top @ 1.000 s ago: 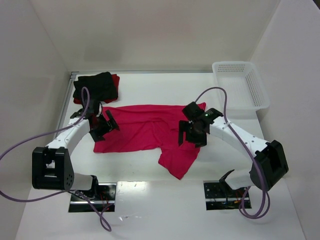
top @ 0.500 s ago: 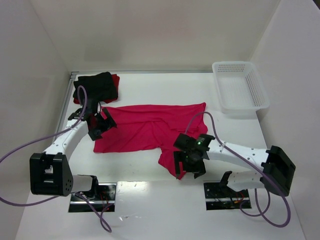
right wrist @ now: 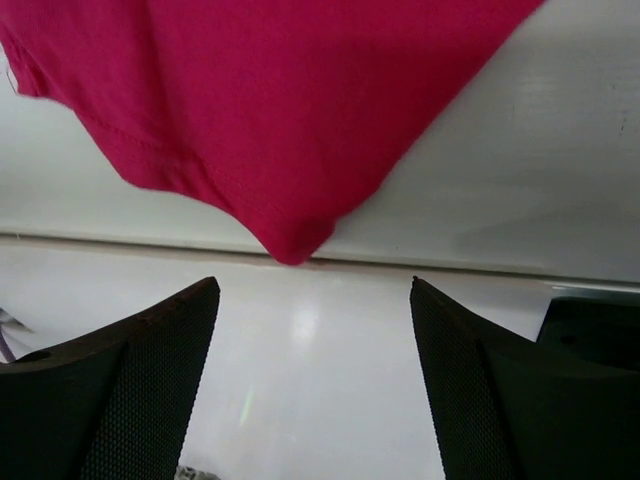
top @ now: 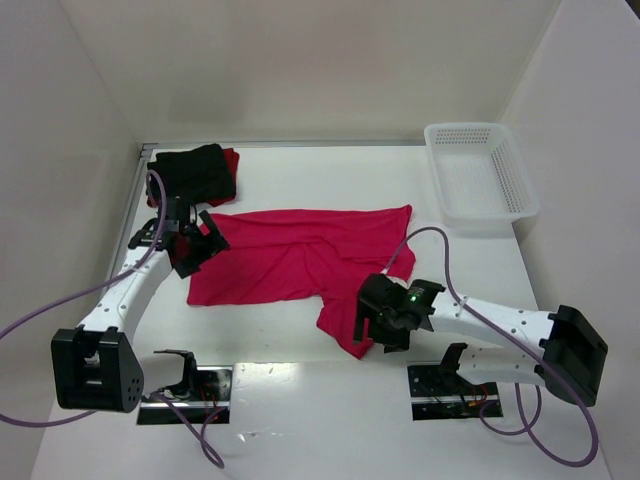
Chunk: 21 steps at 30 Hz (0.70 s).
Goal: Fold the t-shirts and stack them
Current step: Grap the side of the flattened tshirt closest away from the robot with both arms
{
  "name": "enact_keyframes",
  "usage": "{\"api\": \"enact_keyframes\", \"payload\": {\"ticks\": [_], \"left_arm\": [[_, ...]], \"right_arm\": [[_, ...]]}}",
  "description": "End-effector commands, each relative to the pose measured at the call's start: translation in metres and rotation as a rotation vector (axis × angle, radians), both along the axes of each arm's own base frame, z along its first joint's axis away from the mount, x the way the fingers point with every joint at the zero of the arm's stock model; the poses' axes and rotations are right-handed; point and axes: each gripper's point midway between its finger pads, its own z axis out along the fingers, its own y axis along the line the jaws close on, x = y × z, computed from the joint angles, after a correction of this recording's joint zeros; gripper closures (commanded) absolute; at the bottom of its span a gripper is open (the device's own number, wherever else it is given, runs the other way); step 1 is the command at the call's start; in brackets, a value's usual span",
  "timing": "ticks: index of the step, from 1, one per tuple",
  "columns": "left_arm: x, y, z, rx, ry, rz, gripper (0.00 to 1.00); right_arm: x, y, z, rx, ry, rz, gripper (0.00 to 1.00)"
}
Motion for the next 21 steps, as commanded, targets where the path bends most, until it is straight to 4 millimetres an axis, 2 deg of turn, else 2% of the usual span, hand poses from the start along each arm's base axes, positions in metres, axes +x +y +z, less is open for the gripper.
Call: {"api": "enact_keyframes", "payload": {"ticks": [1, 5, 8, 10, 13, 15, 21], "left_arm": [[0.005, 0.005, 0.010, 0.013, -0.036, 0.018, 0.01], [0.005, 0.005, 0.010, 0.019, -0.036, 0.010, 0.01], [0.005, 0.008, 0.007, 0.019, -0.027, 0.019, 0.01], [0.007, 0.011, 0.008, 0.019, -0.036, 0.028, 0.01], [0.007, 0.014, 0.001, 0.024, -0.016, 0.031, 0.01], [0.007, 0.012, -0.002, 0.014, -0.007, 0.024, 0.01], [0.007, 0.021, -0.007, 0.022, 0.013, 0.027, 0.01]], "right_arm": [[0.020, 0.012, -0.003, 0.017, -0.067, -0.077, 0.18], [0.028, 0.009, -0.010, -0.066, -0.069, -0.099, 0.21], [0.033, 0.012, -0.010, -0.078, -0.073, -0.111, 0.28], [0.035, 0.013, -0.012, -0.093, -0.073, -0.123, 0.28], [0.039, 0.009, -0.018, -0.127, -0.084, -0.138, 0.33], [0.041, 0.014, -0.017, -0.118, -0.086, -0.150, 0.39], [0.036, 0.017, -0.032, -0.139, -0.047, -0.153, 0.43]]}}
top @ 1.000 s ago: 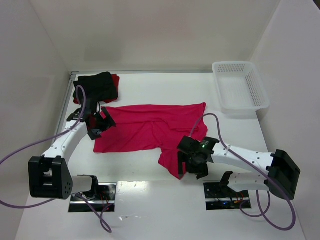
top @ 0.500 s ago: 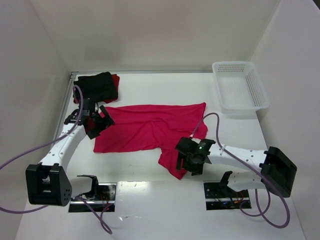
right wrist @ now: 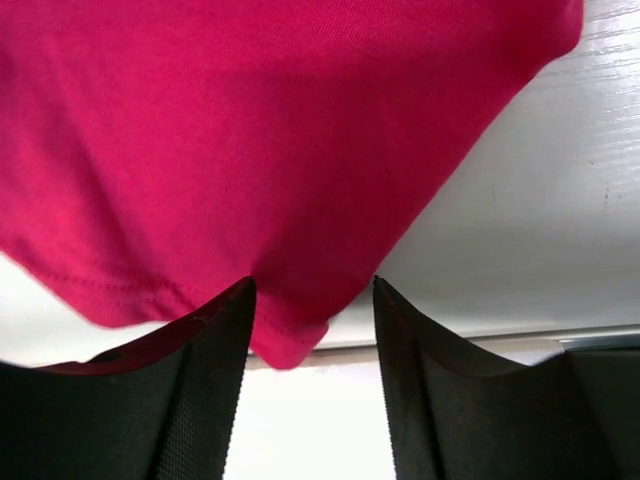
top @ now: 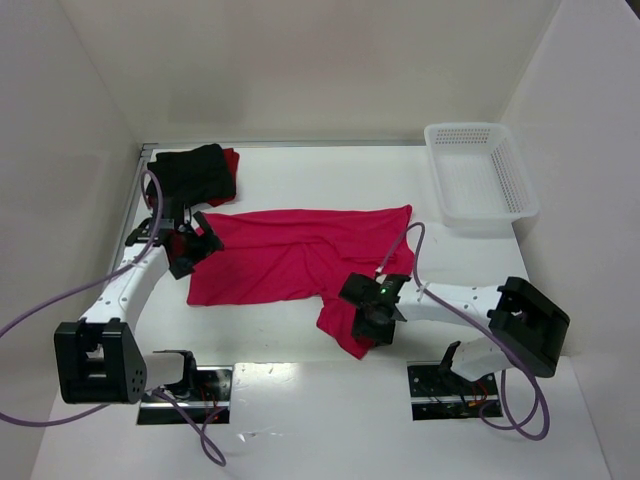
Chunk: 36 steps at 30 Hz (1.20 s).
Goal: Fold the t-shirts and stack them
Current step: Grap the side of the flattened tshirt closest away from the robot with both arms
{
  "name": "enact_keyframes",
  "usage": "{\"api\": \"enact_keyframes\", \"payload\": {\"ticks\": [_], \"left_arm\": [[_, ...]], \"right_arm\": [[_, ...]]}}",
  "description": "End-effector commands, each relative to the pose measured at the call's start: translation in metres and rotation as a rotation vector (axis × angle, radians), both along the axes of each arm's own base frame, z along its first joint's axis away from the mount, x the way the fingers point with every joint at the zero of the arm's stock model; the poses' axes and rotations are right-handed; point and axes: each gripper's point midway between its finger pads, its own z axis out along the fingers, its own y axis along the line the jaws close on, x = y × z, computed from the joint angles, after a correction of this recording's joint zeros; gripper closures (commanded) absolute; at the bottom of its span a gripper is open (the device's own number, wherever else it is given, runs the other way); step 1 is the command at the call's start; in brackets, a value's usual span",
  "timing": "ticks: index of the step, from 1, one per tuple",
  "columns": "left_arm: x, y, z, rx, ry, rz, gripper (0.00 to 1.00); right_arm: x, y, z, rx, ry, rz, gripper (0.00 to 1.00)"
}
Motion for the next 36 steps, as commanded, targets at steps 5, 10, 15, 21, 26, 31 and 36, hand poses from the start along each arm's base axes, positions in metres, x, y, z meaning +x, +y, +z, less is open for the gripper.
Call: {"api": "enact_keyframes", "payload": {"ticks": [5, 10, 15, 21, 26, 31, 36], "left_arm": [[0.002, 0.015, -0.008, 0.013, 0.035, 0.012, 0.01], [-0.009, 0.021, -0.020, -0.081, 0.074, 0.118, 0.01], [-0.017, 0.022, -0.027, -0.169, 0.078, 0.210, 0.04], [-0.026, 0.032, -0.043, -0.170, 0.152, 0.283, 0.05], [-0.039, 0.053, -0.052, -0.099, 0.198, 0.427, 0.05], [-0.050, 0.059, -0.066, -0.070, 0.265, 0.462, 0.05], [-0.058, 0.047, -0.084, -0.123, 0.308, 0.441, 0.06]], "right_arm": [[0.012, 0.016, -0.001, 0.023, -0.040, -0.029, 0.52], [0.012, 0.016, -0.002, 0.031, -0.043, -0.038, 0.70], [0.017, 0.018, 0.008, 0.051, -0.074, -0.051, 0.83], [0.018, 0.016, 0.010, 0.048, -0.083, -0.053, 0.83], [0.021, 0.021, 0.017, 0.074, -0.099, -0.053, 0.83], [0.021, 0.021, 0.020, 0.083, -0.104, -0.054, 0.81], [0.021, 0.021, 0.020, 0.083, -0.104, -0.054, 0.81]]}}
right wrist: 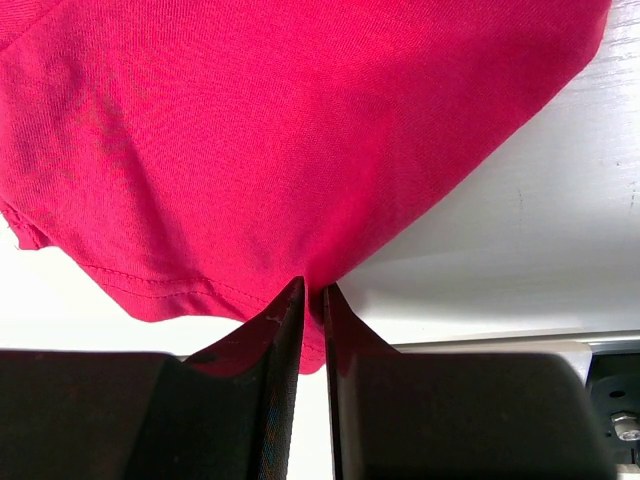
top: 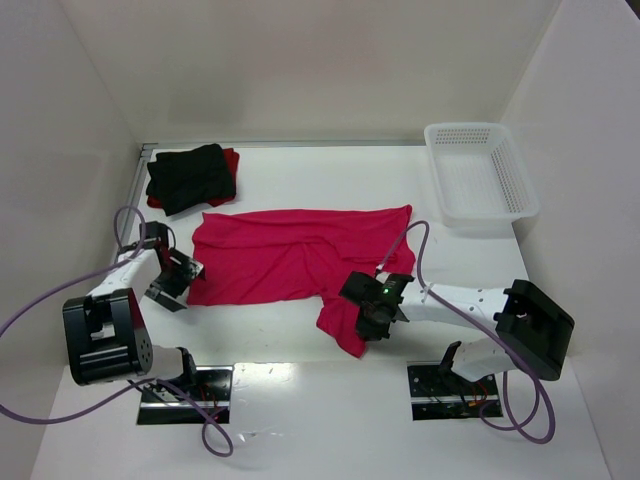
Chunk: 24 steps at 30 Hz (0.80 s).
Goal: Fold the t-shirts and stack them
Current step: Grap the side of the flattened tshirt closest away from the robot with both arms
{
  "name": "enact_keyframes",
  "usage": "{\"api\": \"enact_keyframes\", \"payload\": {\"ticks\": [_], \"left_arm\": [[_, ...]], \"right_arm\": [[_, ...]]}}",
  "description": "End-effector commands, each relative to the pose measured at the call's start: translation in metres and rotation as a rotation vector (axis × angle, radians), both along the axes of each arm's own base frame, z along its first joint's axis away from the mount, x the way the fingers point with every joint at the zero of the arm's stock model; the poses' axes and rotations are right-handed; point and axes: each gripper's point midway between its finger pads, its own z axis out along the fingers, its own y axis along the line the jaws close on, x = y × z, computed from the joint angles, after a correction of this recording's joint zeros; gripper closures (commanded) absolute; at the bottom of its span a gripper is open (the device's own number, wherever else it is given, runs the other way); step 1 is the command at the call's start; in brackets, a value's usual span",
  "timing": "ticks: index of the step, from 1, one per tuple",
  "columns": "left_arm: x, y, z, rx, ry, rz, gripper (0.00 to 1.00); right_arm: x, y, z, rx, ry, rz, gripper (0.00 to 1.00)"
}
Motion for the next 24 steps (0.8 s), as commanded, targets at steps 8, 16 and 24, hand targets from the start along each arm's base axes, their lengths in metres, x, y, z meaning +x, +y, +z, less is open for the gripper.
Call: {"api": "enact_keyframes", "payload": {"ticks": [8, 16, 24], "left_arm": [[-0.012, -0.002, -0.015, -0.012, 0.034, 0.030, 0.31], [-0.012, 0.002, -0.014, 0.010, 0.030, 0.036, 0.84], [0.010, 0.010, 0.012, 0.052, -0.060, -0.026, 1.00]], "right_arm": [[0.015, 0.014, 0.015, 0.045, -0.072, -0.020, 0.81], [0.019, 0.019, 0.020, 0.058, -0.083, -0.012, 0.81], [0.030, 0.026, 0.045, 0.108, -0.152, -0.032, 0.84]]}}
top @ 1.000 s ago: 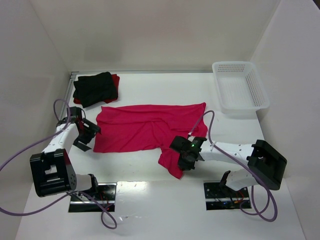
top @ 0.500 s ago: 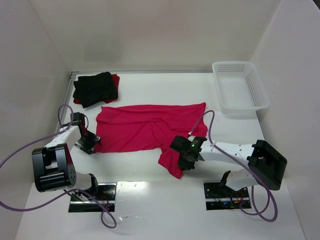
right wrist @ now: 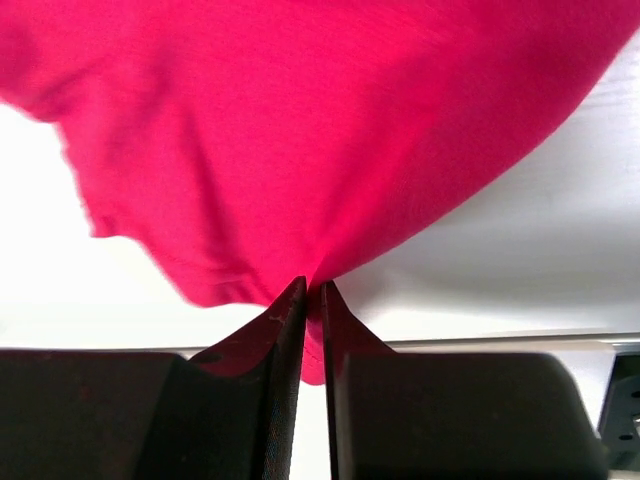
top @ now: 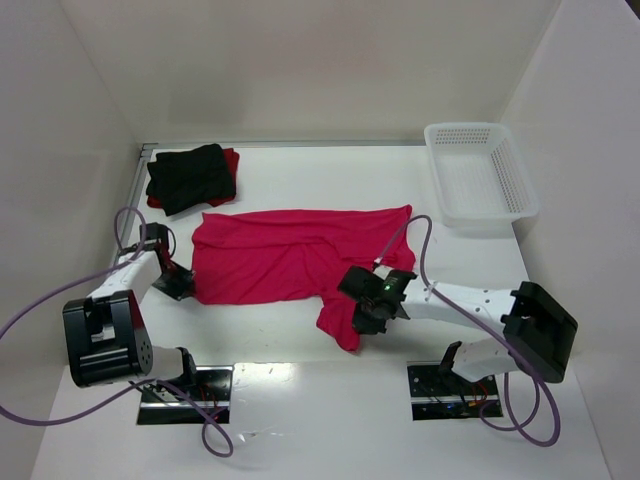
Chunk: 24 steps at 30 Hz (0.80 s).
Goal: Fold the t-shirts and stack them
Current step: Grap the side of the flattened tshirt closest away from the robot with both arms
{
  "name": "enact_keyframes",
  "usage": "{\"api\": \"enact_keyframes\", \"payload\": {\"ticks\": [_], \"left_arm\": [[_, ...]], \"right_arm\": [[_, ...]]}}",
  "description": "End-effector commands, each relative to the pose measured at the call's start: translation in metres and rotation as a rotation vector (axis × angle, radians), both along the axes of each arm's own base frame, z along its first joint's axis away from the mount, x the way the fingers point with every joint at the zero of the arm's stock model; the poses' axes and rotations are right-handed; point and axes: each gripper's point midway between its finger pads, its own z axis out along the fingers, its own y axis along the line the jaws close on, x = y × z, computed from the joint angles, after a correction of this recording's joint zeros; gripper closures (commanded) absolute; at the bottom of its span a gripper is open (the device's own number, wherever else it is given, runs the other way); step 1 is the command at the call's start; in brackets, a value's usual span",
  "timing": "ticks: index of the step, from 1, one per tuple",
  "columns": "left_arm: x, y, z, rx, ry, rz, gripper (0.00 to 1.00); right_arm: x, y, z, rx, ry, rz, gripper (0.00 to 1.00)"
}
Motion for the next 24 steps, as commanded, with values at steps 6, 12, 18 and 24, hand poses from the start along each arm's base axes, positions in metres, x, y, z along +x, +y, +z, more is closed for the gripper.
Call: {"api": "enact_keyframes", "payload": {"ticks": [6, 12, 18, 24], "left_arm": [[0.042, 0.016, 0.063, 0.093, -0.204, -0.090, 1.00], [0.064, 0.010, 0.089, 0.080, -0.329, -0.158, 1.00], [0.077, 0.017, 0.107, 0.129, -0.381, -0.194, 1.00], [0.070, 0.013, 0.094, 0.109, -0.356, -0.199, 1.00]], "right_arm": [[0.043, 0.013, 0.070, 0.141, -0.207, -0.081, 0.87], [0.075, 0.002, 0.110, 0.158, -0.334, -0.114, 0.96], [0.097, -0.007, 0.116, 0.127, -0.355, -0.114, 0.99], [0.055, -0.032, 0.080, 0.028, -0.164, -0.120, 0.40]]}}
